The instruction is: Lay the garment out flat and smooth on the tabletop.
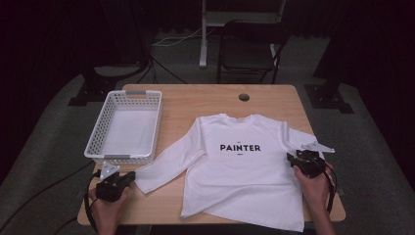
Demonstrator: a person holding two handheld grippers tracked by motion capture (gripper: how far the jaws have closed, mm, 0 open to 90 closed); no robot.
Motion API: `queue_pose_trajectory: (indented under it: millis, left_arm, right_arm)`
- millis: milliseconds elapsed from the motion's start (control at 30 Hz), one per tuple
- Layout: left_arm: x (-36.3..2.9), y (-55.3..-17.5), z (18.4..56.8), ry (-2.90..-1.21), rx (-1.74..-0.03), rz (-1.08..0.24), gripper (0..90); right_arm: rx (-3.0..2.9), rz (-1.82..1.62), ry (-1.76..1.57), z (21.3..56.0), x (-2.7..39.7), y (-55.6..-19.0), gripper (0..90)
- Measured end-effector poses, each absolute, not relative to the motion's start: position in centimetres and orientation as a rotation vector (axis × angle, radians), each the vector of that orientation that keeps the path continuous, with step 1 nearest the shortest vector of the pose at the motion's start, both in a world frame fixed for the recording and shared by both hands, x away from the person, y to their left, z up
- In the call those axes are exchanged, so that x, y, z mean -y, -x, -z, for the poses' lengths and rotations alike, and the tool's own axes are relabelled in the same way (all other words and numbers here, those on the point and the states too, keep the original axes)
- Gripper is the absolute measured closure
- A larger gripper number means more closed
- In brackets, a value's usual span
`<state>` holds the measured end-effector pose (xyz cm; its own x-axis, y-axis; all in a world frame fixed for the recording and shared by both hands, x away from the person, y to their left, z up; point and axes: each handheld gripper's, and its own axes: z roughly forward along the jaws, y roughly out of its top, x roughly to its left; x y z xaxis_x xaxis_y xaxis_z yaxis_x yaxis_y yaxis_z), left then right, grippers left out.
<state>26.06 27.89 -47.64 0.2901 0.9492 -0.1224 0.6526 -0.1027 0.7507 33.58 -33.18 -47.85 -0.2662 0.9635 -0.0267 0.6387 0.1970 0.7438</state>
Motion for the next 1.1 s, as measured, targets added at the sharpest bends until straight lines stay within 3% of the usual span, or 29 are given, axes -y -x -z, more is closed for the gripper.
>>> queue_pose_trajectory:
  millis: [1100]
  left_arm:
    - [-28.68, -26.19, 47.55, -1.837, -1.461, -0.533, 88.2]
  right_arm:
    - [-1.983, -0.864, -1.491, 47.85, 33.49, -33.47, 55.1]
